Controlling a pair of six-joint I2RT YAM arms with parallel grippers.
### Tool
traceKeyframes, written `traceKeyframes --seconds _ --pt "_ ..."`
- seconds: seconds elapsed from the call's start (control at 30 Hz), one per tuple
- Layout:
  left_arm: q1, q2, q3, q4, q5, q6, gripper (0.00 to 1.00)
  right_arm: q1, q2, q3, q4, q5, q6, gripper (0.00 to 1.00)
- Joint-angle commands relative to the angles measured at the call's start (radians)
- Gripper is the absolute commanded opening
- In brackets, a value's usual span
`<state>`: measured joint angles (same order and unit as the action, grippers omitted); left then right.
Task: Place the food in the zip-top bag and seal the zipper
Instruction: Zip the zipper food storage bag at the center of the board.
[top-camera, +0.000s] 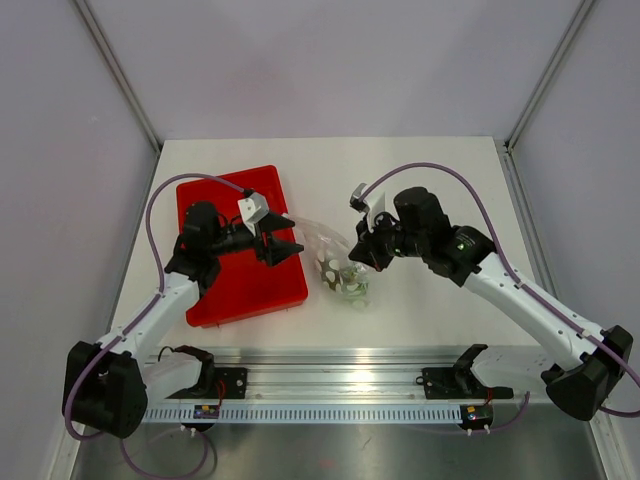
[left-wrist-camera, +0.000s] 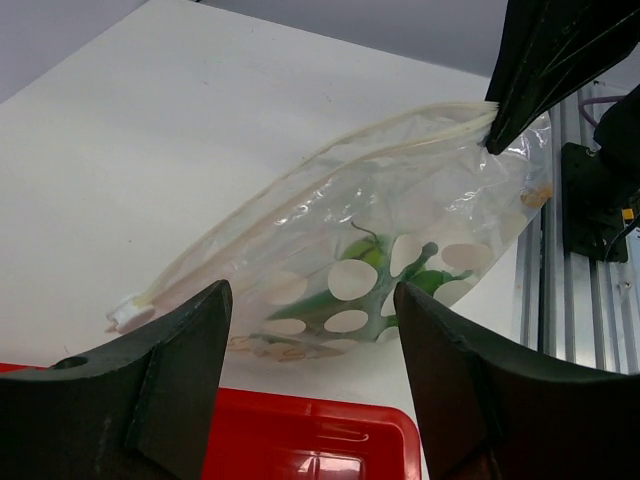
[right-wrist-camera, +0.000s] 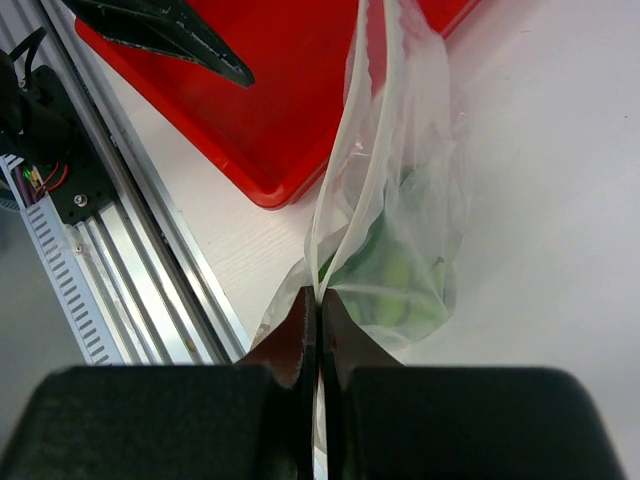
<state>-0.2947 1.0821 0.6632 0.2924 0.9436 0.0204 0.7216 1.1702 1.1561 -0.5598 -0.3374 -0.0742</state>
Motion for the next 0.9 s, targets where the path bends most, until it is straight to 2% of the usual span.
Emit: traceKeyframes --seconds 0.0,0.13,0.5,0.6,0.73,0.87 --pt "0.025 0.016 0.053 -0.015 0.075 0.110 0.68 -0.014 -0.010 0.010 0.000 -0.049 -0.052 0.00" --pt "0.058 0.033 0.070 -0.107 0.087 0.164 0.66 -0.025 -0.038 0.001 -0.025 -0.048 -0.062 0.00" --pt "0.074 0.033 0.049 -0.125 0.124 0.188 0.66 -0.047 -0.125 -0.045 -0.037 -0.043 -0.055 0.00" --pt "0.072 0.045 0.035 -0.079 0.147 0.158 0.66 -0.048 -0.145 -0.044 -0.041 -0.058 -0.058 0.00" --pt "0.071 0.076 0.007 0.100 0.196 0.079 0.66 -0.048 -0.171 -0.035 -0.060 -0.078 -0.067 0.00" --pt "0.055 0.119 0.053 0.107 0.228 0.082 0.65 -0.047 -0.191 -0.026 -0.086 -0.114 -0.073 0.00"
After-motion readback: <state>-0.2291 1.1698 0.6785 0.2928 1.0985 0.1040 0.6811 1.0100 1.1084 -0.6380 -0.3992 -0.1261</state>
